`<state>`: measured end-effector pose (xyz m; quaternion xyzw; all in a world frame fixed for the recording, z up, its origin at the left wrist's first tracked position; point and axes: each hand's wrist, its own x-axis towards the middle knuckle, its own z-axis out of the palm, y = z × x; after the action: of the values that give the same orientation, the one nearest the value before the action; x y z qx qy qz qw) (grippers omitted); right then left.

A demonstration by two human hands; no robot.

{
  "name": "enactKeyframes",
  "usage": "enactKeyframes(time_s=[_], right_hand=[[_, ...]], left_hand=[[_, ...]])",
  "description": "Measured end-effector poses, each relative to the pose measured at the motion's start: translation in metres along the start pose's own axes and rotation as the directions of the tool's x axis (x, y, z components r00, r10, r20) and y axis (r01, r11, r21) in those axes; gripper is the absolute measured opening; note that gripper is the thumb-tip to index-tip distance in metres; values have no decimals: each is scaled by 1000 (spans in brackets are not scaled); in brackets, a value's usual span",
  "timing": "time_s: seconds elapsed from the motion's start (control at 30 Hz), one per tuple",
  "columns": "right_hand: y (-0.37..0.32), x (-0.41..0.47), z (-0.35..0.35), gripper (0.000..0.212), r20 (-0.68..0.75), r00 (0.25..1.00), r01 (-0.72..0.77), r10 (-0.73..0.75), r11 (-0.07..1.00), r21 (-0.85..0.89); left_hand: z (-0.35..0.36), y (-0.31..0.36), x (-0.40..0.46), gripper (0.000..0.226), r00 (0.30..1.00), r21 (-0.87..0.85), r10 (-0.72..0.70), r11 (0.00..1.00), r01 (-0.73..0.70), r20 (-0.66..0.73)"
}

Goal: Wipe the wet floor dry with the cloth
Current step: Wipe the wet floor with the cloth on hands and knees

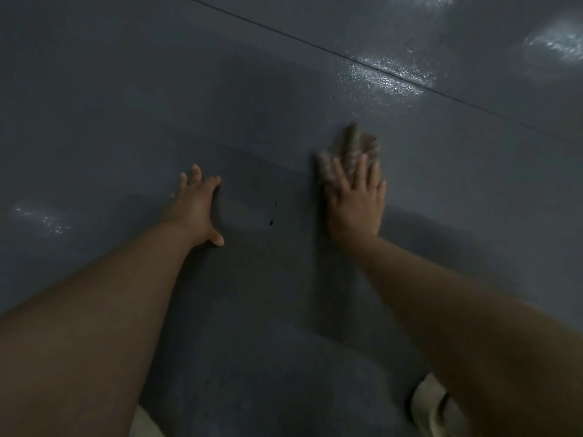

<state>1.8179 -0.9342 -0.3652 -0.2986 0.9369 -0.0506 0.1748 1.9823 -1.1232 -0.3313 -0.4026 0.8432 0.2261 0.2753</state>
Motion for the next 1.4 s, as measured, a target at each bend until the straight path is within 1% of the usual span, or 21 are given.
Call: enactKeyframes(time_s=[0.07,0.17,0.23,0.3,0.37,0.43,0.5,0.53,0.57,0.63,0.7,0.73,0.83,0.93,1.03,1.1,1.17,1.2,1.27,1.33,1.4], right_hand=[[-25,-35,14,52,80,981,180,-178,984,-20],[-39,-80,36,53,188,858,501,-477,859,-107],[-29,-85,39,53,219,794,602,-567,784,-153],[-10,-70,33,52,247,767,638,-593,745,-193],[12,-50,19,50,208,800,599,-563,768,-225],[39,-31,5,49,129,875,484,-466,840,-247],[72,-20,-8,49,97,973,225,-209,951,-210],[85,-19,-15,50,59,996,75,-66,981,-181],[93,-20,-18,51,22,999,-46,50,988,-149],[86,-27,-15,52,0,984,-175,176,981,-82],[61,-43,-2,52,-7,982,-190,190,982,-7],[45,-54,6,52,-12,990,-141,142,990,17],[3,-103,33,53,42,989,137,-139,990,37],[-11,-153,55,50,30,956,291,-292,956,29],[10,-161,57,47,62,903,428,-425,903,-45],[35,-147,46,50,104,876,482,-471,867,-129],[63,-126,32,56,126,897,439,-423,888,-138],[79,-114,24,60,127,927,367,-353,924,-110],[116,-93,9,67,57,992,119,-116,991,-56],[152,-80,-7,60,-4,996,-85,85,995,-45],[172,-73,-20,54,11,975,-221,222,975,-34]], left_hand=[[0,1,1,122,1000,31,-5,999,5,-5],[0,3,-1,123,1000,120,-12,993,13,-9],[0,6,-3,122,1000,193,-17,981,19,-15],[1,11,-8,118,999,243,-36,969,41,-25],[5,17,-14,105,999,254,-23,967,34,-43],[11,26,-20,92,997,254,42,967,-25,-64],[18,38,-29,95,994,240,97,967,-81,-55],[23,46,-33,99,993,224,110,970,-98,-43],[28,54,-38,104,992,205,122,972,-113,-29],[38,67,-46,109,990,166,144,976,-141,-7],[46,78,-54,109,987,133,163,978,-162,2],[50,82,-57,107,986,117,169,979,-168,2],[58,93,-66,97,979,98,204,975,-200,-30],[69,96,-73,87,975,158,224,963,-219,-10],[78,99,-85,106,974,241,206,944,-224,97],[81,107,-93,119,973,227,207,947,-225,102],[88,119,-100,120,974,211,215,951,-227,75],[93,125,-103,118,974,226,218,948,-225,54],[105,140,-109,110,971,271,239,934,-233,10],[119,154,-114,108,967,294,255,923,-248,16],[128,165,-117,106,969,307,238,919,-246,63]])
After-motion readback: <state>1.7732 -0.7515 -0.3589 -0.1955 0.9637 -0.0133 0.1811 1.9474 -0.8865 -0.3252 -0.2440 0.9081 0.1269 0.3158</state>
